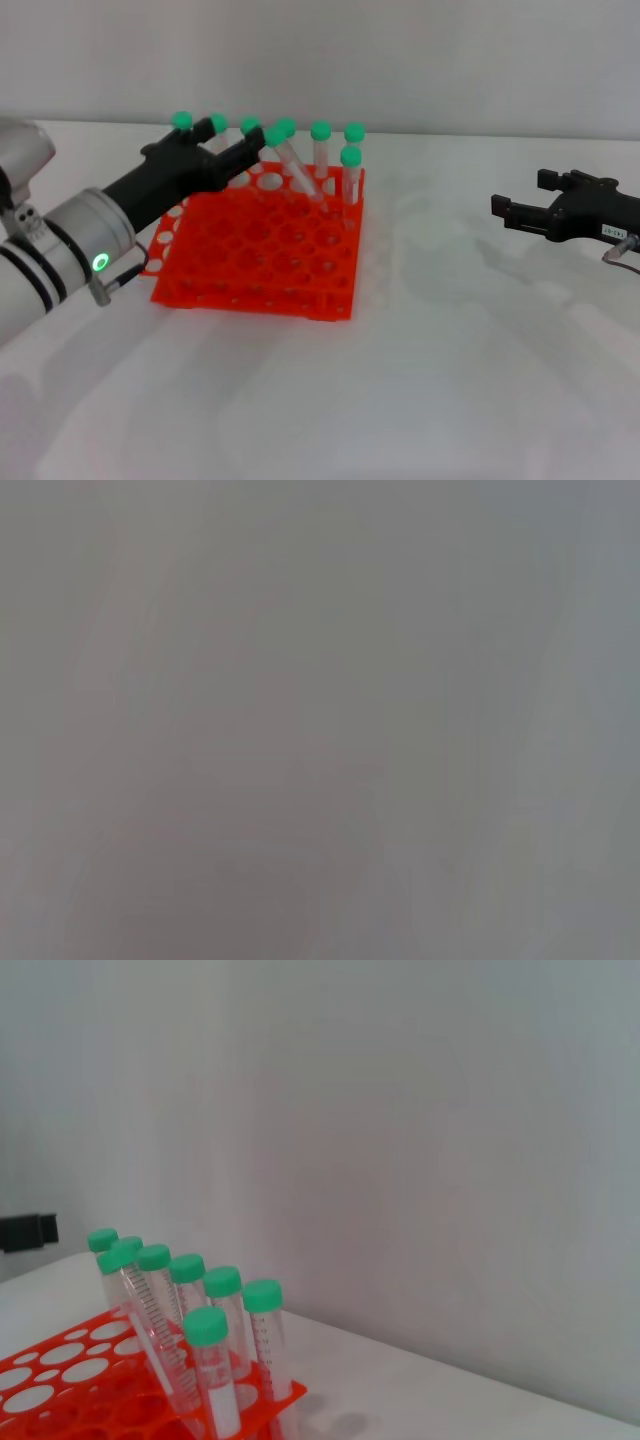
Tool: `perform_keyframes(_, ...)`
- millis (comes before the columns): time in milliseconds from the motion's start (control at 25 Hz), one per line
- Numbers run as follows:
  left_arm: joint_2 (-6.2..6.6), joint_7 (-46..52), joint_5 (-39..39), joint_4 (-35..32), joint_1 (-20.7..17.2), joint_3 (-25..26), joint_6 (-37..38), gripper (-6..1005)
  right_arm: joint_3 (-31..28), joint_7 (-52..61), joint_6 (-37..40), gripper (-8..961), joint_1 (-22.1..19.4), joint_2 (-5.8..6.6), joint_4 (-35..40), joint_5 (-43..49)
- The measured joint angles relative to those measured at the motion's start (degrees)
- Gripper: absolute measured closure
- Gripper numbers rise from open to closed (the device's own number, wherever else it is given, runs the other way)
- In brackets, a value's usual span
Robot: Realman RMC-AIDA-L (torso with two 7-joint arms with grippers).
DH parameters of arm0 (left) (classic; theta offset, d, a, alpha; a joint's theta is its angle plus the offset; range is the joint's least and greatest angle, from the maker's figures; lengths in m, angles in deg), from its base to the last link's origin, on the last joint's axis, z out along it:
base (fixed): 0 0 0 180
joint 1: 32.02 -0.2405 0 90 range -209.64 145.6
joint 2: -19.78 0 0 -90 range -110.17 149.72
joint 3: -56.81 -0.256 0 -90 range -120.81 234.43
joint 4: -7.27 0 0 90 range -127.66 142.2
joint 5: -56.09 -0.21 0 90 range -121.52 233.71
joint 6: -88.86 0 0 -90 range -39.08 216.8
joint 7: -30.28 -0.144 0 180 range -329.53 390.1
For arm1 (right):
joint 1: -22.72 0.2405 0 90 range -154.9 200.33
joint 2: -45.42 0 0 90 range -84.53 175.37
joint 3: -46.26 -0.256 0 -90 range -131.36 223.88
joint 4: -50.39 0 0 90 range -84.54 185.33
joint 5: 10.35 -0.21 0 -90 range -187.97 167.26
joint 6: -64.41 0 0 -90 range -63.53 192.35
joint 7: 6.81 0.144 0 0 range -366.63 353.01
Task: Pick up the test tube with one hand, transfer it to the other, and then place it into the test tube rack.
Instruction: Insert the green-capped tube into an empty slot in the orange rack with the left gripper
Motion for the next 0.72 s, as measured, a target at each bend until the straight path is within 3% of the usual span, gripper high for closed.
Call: perform_keyframes(720, 0.11, -1.6, 3.3, 4.5, 1.4, 0.5, -7.1, 182, 0.0, 0.0, 0.4, 98, 0.5, -0.13, -0.8, -0.4)
